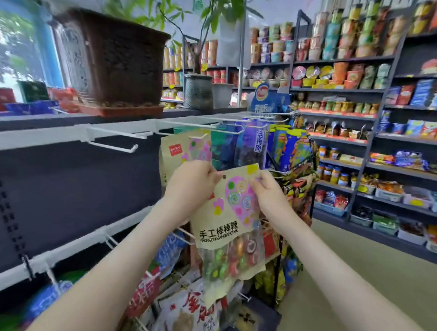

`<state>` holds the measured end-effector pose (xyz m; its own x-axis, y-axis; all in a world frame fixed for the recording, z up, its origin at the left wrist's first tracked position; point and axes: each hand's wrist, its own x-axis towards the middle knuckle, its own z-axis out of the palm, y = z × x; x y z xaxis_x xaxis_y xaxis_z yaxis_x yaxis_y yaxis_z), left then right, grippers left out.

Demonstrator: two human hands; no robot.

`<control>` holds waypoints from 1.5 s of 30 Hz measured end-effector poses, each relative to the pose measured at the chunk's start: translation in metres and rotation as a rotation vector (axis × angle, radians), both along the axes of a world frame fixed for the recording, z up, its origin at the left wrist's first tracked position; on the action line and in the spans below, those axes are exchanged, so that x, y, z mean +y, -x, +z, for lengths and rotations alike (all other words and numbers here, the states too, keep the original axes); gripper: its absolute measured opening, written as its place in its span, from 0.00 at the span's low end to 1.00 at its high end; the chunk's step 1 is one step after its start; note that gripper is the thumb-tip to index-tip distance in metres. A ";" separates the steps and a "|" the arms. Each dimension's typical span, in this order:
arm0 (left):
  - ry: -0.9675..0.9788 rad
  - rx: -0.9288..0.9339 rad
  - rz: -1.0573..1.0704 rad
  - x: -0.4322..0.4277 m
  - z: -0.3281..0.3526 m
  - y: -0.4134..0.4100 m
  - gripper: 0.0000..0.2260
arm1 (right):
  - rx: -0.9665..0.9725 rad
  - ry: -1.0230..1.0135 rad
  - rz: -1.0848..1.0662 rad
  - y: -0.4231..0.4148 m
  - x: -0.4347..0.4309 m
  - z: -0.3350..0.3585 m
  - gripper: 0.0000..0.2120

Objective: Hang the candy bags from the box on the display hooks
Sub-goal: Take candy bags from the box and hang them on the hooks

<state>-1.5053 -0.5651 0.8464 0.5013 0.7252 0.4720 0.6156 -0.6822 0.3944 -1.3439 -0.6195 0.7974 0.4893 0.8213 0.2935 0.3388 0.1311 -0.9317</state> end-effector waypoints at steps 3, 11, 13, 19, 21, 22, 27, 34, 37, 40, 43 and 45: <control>-0.073 -0.019 0.061 0.011 0.023 0.009 0.14 | -0.005 -0.047 0.007 0.010 0.023 0.022 0.13; -0.208 -0.068 0.257 0.053 0.043 0.005 0.14 | -0.532 -0.127 -0.144 0.042 0.068 0.042 0.23; -0.239 -0.044 0.265 0.059 0.046 0.000 0.14 | -0.537 -0.152 -0.146 0.045 0.072 0.045 0.21; -0.243 -0.016 0.215 0.077 0.050 -0.013 0.13 | -0.530 -0.161 -0.144 0.031 0.081 0.048 0.22; -0.252 -0.014 0.219 0.083 0.050 -0.016 0.14 | -0.557 -0.155 -0.108 0.027 0.084 0.046 0.23; -0.247 -0.020 0.221 0.086 0.050 -0.017 0.14 | -0.566 -0.149 -0.088 0.025 0.086 0.046 0.23; -0.205 -0.066 0.193 0.098 0.049 -0.020 0.13 | -0.567 -0.156 -0.065 0.021 0.100 0.044 0.24; -0.236 0.016 0.245 0.111 0.044 -0.023 0.13 | -0.547 -0.093 -0.047 0.022 0.118 0.037 0.24; -0.240 0.038 0.290 0.116 0.040 -0.018 0.14 | -0.559 -0.031 0.011 0.026 0.125 0.031 0.27; -0.319 0.138 0.339 0.113 0.039 -0.016 0.10 | -0.553 0.005 0.044 0.032 0.131 0.026 0.31; -0.567 0.254 0.373 0.106 0.030 -0.008 0.05 | -0.523 0.010 0.063 0.037 0.134 0.023 0.33; -0.760 0.211 0.421 0.108 0.017 -0.006 0.05 | -0.536 0.019 0.066 0.039 0.136 0.019 0.34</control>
<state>-1.4997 -0.4574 0.8633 0.3948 0.3973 0.8284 0.8826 -0.4144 -0.2219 -1.3824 -0.4832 0.8168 0.2222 0.8529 0.4724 0.7591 0.1528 -0.6328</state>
